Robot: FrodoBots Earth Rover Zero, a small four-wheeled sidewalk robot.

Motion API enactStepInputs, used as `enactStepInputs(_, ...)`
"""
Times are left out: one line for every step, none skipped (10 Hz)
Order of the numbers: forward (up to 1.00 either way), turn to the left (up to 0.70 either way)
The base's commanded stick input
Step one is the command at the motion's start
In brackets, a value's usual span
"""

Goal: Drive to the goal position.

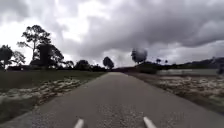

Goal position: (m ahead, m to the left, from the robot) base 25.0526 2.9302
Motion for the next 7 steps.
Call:
enactStepInputs(0.70, 0.00)
enactStepInputs(0.70, 0.00)
enactStepInputs(0.70, 0.00)
enactStepInputs(0.70, 0.00)
enactStepInputs(0.70, 0.00)
enactStepInputs(0.70, 0.00)
enactStepInputs(0.70, 0.00)
